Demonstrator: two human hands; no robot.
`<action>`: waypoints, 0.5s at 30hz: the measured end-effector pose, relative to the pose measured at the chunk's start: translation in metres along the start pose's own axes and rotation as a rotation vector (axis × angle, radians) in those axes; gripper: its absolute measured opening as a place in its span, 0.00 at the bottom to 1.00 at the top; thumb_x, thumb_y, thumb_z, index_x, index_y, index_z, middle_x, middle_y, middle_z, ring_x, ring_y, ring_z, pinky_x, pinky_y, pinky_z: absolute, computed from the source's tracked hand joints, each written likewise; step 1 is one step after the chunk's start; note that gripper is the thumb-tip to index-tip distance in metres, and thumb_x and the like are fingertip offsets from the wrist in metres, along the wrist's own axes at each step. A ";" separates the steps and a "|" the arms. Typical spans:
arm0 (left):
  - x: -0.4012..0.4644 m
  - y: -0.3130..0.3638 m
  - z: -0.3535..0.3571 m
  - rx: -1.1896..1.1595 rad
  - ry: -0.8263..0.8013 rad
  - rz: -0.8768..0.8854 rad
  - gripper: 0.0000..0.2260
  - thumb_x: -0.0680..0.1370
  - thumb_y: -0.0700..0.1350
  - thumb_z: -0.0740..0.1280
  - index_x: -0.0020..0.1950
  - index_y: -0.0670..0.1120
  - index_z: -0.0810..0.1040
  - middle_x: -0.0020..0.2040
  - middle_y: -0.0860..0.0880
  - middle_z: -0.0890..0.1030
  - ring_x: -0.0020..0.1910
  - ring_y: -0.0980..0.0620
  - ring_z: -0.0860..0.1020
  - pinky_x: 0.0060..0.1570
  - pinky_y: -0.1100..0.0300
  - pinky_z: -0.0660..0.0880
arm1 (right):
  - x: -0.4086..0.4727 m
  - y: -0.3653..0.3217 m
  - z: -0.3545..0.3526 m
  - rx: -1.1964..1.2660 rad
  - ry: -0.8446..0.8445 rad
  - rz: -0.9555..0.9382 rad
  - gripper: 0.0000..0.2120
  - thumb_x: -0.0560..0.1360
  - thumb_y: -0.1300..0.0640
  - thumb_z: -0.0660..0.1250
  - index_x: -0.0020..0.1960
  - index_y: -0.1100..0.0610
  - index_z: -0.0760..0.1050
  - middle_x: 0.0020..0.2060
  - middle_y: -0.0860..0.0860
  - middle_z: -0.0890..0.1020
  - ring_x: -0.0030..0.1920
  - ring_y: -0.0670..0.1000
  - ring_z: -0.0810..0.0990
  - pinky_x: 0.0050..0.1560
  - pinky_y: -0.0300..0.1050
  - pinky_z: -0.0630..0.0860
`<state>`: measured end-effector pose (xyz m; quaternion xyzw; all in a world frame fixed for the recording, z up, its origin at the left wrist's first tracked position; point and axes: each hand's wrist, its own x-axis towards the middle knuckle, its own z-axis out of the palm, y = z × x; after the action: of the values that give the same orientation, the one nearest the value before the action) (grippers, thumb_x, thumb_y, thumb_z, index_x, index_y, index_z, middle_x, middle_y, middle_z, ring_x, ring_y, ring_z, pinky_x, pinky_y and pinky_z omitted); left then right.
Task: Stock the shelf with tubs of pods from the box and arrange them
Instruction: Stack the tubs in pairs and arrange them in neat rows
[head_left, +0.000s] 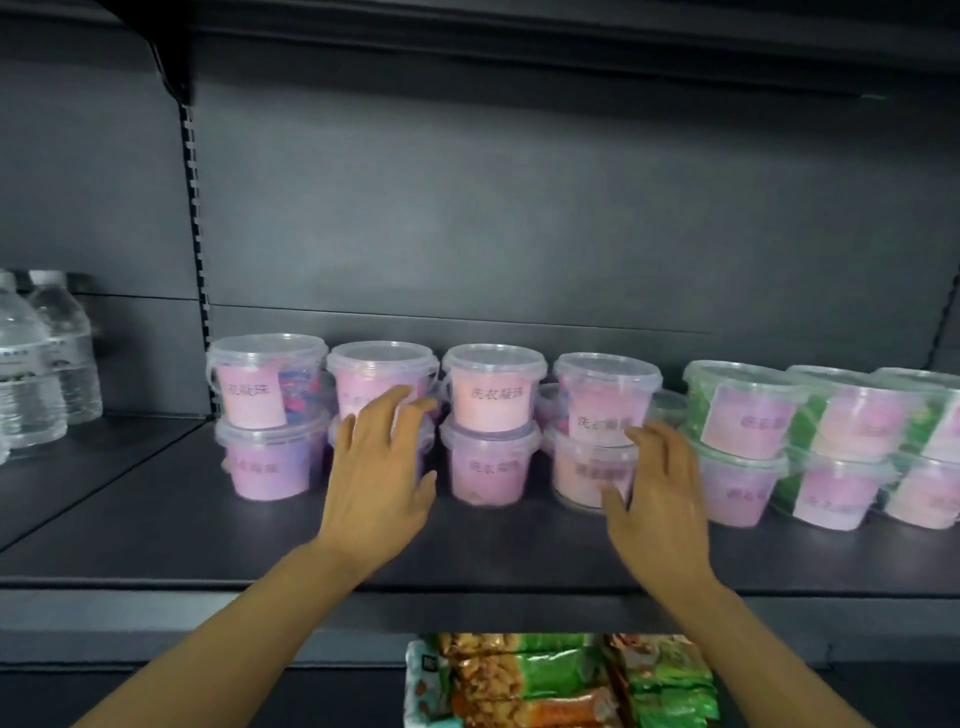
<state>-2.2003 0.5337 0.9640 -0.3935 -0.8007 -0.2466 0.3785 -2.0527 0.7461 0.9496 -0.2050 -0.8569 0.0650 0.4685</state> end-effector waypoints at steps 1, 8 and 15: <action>0.005 0.012 0.004 0.016 -0.011 0.027 0.34 0.63 0.43 0.75 0.66 0.49 0.64 0.67 0.42 0.70 0.66 0.43 0.67 0.61 0.43 0.69 | 0.005 0.012 -0.006 0.031 -0.022 0.015 0.27 0.65 0.67 0.73 0.62 0.65 0.69 0.61 0.61 0.70 0.60 0.62 0.72 0.60 0.51 0.71; 0.037 0.064 0.035 0.228 -0.094 0.016 0.49 0.57 0.53 0.81 0.72 0.50 0.58 0.73 0.42 0.65 0.69 0.41 0.63 0.62 0.39 0.67 | 0.031 0.047 -0.008 0.171 -0.218 0.110 0.40 0.70 0.60 0.72 0.74 0.57 0.51 0.69 0.56 0.60 0.60 0.58 0.73 0.56 0.51 0.73; 0.042 0.066 0.043 0.345 -0.091 -0.013 0.51 0.53 0.50 0.83 0.71 0.47 0.61 0.72 0.43 0.67 0.67 0.42 0.64 0.59 0.39 0.72 | 0.034 0.055 0.011 0.266 -0.363 0.225 0.31 0.71 0.52 0.72 0.66 0.59 0.59 0.65 0.59 0.68 0.59 0.61 0.74 0.54 0.53 0.74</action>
<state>-2.1806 0.6193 0.9785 -0.3282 -0.8500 -0.0899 0.4021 -2.0619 0.8108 0.9534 -0.2207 -0.8827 0.2649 0.3194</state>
